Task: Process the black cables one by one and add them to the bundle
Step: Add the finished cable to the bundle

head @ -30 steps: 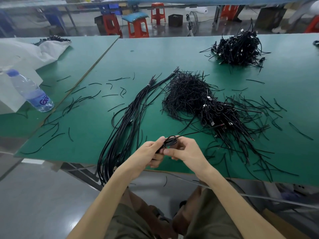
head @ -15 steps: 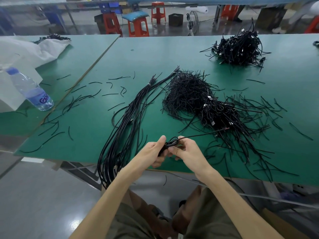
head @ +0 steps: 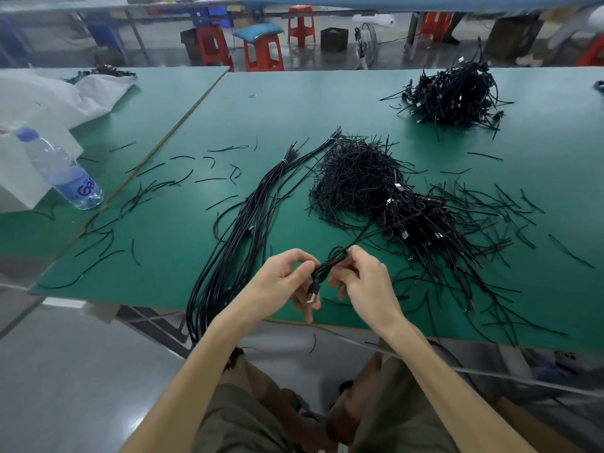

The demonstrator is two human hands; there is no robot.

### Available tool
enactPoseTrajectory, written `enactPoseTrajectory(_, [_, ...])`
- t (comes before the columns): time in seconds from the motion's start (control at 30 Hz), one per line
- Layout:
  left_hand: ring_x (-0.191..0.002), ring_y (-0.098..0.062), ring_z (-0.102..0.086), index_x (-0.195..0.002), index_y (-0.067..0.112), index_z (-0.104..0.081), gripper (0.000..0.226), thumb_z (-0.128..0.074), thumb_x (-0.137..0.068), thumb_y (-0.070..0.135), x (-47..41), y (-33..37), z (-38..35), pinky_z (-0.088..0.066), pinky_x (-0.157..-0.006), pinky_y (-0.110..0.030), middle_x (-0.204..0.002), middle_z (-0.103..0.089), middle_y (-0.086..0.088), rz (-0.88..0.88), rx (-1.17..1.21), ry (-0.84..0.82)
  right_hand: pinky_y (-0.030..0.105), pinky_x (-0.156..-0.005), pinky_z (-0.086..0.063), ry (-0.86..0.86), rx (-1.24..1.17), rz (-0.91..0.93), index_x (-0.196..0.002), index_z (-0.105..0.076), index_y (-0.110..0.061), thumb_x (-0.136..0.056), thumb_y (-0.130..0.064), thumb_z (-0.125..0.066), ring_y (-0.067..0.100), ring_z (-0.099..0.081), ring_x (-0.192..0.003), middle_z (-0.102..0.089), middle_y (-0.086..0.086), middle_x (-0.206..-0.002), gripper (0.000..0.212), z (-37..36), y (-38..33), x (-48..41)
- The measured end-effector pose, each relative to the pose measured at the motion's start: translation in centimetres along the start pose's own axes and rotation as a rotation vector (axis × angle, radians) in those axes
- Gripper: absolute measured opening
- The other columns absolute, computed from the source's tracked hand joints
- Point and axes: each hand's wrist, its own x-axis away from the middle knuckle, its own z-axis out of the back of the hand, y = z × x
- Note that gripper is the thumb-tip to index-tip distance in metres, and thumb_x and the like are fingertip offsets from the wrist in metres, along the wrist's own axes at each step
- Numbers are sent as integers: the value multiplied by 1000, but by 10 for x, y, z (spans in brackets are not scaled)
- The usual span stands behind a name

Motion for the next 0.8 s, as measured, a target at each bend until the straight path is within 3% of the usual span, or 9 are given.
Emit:
enactPoseTrajectory(0.13, [-66,-20,-70,-105,7,-64,30,-53,-104,35,-2,0,5,-55,-65,-38,-80,-75,-6,-18,-88,54,23,-53,-48,-9,32,28,-83,-56,-11,-98,3,-54,6,-58,-53,-70,0,-70,20,-1,-1,-2])
enactPoseTrajectory(0.23, [-73,-10,-68,-106,17,-66,38,-59,-92,52,-3,-3,1,-58,-64,-29,-97,-70,-2,-18,-187,97,17,-54,-45,-58,95,49,-82,-54,-13,-97,8,-49,-6,-60,-59,-69,0,-70,25,-2,0,-1])
enactPoseTrajectory(0.3, [-77,-12,-69,-107,20,-65,32,-62,-95,49,-6,-6,-3,-57,-65,-26,-98,-70,-2,-26,-226,124,18,-54,-44,-93,114,63,-80,-52,-15,-95,9,-47,-3,-60,-59,-68,-2,-69,28,-6,0,1])
enactPoseTrajectory(0.4, [-62,-13,-62,-108,19,-60,16,-58,-103,33,-12,-10,-7,-51,-57,-26,-79,-70,1,1,-188,195,24,-52,-45,-115,119,74,-78,-50,-17,-95,8,-48,4,-55,-53,-65,-1,-67,30,-10,2,2])
enactPoseTrajectory(0.47, [-53,-15,-56,-116,16,-56,16,-55,-104,27,-15,-12,-8,-48,-53,-28,-65,-66,2,59,-73,209,29,-51,-42,-128,145,92,-78,-49,-19,-93,9,-48,5,-52,-53,-62,-2,-66,32,-9,2,1])
enactPoseTrajectory(0.57, [-49,-15,-55,-125,15,-57,25,-57,-104,30,-14,-12,-5,-49,-52,-26,-60,-66,0,128,44,194,26,-59,-42,-111,302,185,-81,-46,-24,-91,9,-52,-2,-58,-67,-61,-10,-73,35,-8,2,1])
enactPoseTrajectory(0.63, [-52,-19,-56,-133,24,-57,31,-59,-103,33,-10,-9,-2,-49,-54,-26,-63,-65,-4,86,89,161,17,-60,-39,-61,320,229,-83,-45,-25,-90,11,-51,-11,-59,-73,-60,-13,-77,38,-10,2,3])
enactPoseTrajectory(0.7, [-57,-25,-56,-133,32,-61,29,-58,-104,33,-6,-4,1,-49,-55,-28,-67,-63,-9,-15,72,110,13,-57,-39,-20,241,228,-82,-46,-22,-92,12,-47,-12,-58,-68,-58,-13,-76,35,-12,3,5])
enactPoseTrajectory(0.8, [-59,-26,-57,-123,22,-69,26,-49,-108,26,-3,1,3,-51,-56,-30,-72,-63,-14,-134,-6,67,12,-55,-39,43,103,228,-80,-48,-18,-89,13,-46,-4,-58,-61,-59,-12,-71,33,-13,0,8])
